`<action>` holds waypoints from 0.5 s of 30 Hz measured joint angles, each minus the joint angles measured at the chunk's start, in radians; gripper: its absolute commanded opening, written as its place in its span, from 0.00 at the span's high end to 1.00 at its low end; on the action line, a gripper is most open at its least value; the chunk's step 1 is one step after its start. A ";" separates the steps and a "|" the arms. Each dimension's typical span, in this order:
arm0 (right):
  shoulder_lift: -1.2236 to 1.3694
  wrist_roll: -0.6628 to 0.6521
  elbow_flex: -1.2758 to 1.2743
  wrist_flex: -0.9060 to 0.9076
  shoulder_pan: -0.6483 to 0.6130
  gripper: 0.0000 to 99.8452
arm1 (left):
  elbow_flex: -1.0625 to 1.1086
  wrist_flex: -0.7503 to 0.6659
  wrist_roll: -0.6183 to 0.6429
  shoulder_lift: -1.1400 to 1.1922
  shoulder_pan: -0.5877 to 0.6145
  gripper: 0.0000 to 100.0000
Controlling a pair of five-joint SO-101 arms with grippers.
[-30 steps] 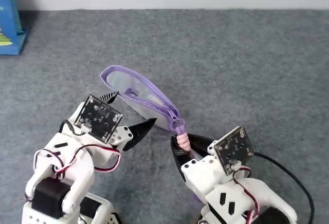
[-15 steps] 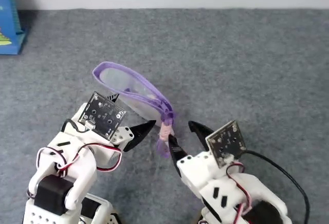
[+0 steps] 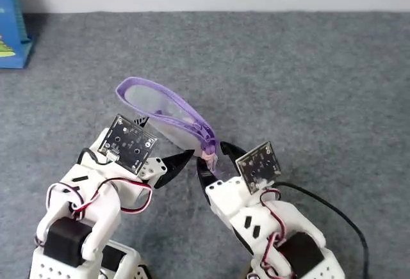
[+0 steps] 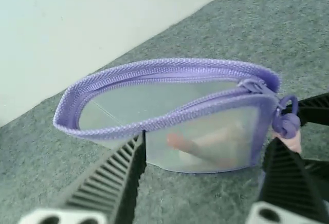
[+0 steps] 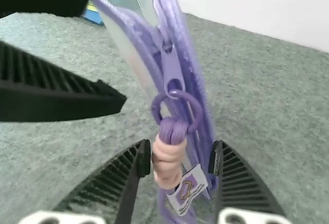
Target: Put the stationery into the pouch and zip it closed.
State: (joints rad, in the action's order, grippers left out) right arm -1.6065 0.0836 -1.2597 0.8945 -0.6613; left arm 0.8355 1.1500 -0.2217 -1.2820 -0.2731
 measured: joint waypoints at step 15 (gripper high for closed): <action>0.002 0.000 -0.066 -0.103 0.078 0.99 | 0.000 0.000 0.000 0.002 0.000 0.65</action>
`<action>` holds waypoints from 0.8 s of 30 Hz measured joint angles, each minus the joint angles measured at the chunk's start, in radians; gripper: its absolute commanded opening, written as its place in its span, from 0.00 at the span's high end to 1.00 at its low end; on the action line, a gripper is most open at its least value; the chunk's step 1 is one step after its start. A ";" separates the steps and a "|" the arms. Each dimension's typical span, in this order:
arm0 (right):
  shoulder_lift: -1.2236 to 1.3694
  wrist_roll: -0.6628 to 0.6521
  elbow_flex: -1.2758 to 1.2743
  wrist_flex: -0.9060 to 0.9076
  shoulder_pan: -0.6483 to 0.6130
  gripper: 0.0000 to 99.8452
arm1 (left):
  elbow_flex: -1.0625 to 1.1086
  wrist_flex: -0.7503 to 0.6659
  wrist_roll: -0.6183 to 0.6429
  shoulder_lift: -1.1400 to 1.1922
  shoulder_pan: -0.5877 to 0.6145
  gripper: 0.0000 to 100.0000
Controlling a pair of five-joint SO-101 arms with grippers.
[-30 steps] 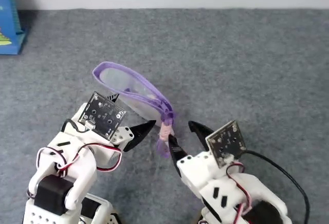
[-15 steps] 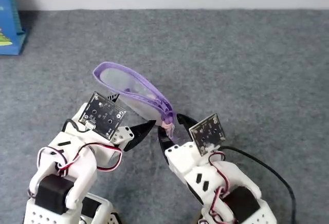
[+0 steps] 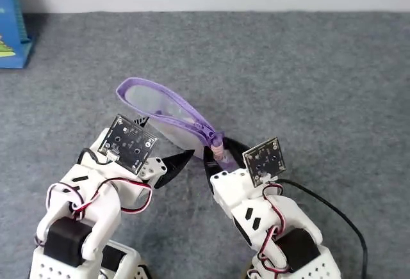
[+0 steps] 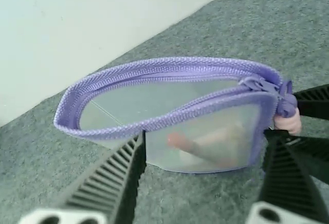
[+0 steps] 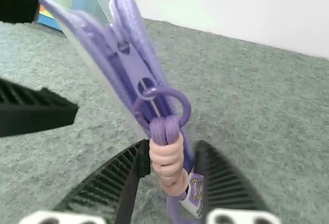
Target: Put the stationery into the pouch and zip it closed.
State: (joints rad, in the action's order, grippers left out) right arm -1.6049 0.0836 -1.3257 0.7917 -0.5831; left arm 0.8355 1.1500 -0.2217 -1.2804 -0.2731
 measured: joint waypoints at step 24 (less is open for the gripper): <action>-0.216 -0.186 0.078 0.284 0.015 0.99 | 0.023 -0.087 0.031 0.000 0.140 0.65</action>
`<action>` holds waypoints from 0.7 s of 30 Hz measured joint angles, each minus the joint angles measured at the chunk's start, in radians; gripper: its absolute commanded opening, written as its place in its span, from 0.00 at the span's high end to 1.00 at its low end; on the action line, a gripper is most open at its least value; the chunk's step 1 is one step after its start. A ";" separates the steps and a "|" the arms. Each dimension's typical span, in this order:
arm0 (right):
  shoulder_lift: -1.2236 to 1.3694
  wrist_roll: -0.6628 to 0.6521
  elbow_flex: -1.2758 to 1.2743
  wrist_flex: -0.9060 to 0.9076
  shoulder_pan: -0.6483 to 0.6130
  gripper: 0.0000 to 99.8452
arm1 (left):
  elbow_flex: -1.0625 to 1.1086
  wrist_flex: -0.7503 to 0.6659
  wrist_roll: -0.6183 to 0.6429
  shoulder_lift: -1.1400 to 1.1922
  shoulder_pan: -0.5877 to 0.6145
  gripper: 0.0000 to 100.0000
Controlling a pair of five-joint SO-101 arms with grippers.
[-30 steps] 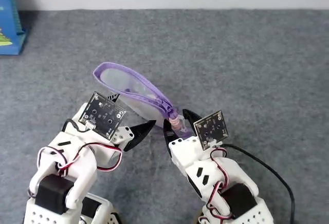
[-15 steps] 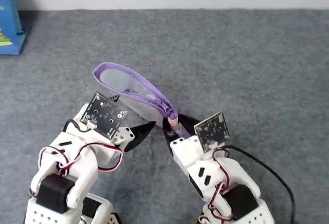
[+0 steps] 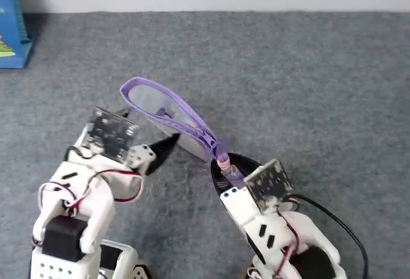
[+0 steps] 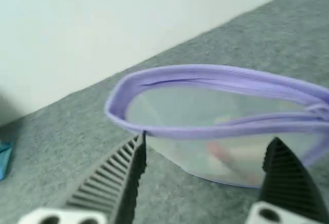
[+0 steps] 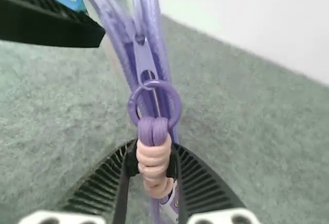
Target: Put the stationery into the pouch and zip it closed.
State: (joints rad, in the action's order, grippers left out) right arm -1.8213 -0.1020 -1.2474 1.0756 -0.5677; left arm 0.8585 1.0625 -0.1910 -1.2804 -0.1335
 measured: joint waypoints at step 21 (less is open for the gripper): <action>0.000 0.055 0.207 0.192 -0.152 0.99 | -0.006 -0.183 0.097 0.161 -0.066 0.65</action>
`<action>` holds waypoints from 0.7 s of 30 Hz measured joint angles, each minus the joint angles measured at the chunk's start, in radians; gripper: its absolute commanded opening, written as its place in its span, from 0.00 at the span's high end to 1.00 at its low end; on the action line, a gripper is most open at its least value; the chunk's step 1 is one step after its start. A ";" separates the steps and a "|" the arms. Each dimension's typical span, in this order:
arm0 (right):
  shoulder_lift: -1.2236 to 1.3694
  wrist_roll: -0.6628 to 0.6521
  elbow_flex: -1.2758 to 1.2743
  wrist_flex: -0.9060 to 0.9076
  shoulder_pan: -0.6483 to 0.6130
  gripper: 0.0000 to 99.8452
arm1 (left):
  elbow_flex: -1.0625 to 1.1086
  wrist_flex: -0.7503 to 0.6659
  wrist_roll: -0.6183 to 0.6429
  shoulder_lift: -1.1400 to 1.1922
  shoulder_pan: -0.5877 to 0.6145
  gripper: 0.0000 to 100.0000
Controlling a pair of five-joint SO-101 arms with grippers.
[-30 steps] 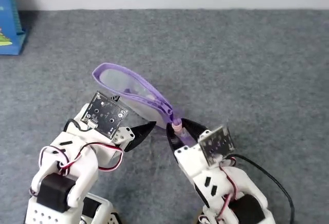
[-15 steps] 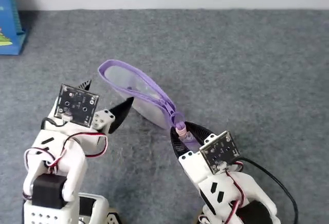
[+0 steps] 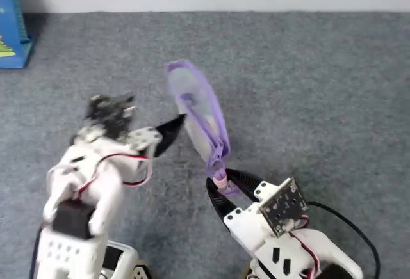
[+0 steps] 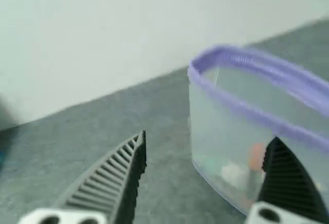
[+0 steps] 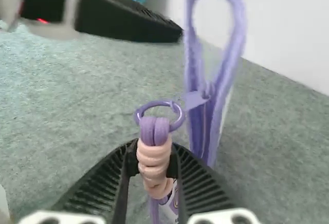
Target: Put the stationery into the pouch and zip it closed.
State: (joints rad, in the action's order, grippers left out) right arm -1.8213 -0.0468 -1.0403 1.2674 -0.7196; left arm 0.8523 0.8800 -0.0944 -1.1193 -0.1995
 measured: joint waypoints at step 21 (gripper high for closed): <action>-0.002 -0.020 0.150 0.189 0.057 0.99 | -0.146 0.141 -0.104 0.198 -0.196 0.65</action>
State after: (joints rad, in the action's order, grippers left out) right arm -1.8228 -0.0667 -0.8899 1.4561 -0.6628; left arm 0.7066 1.0211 -0.1987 -0.9214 -0.3959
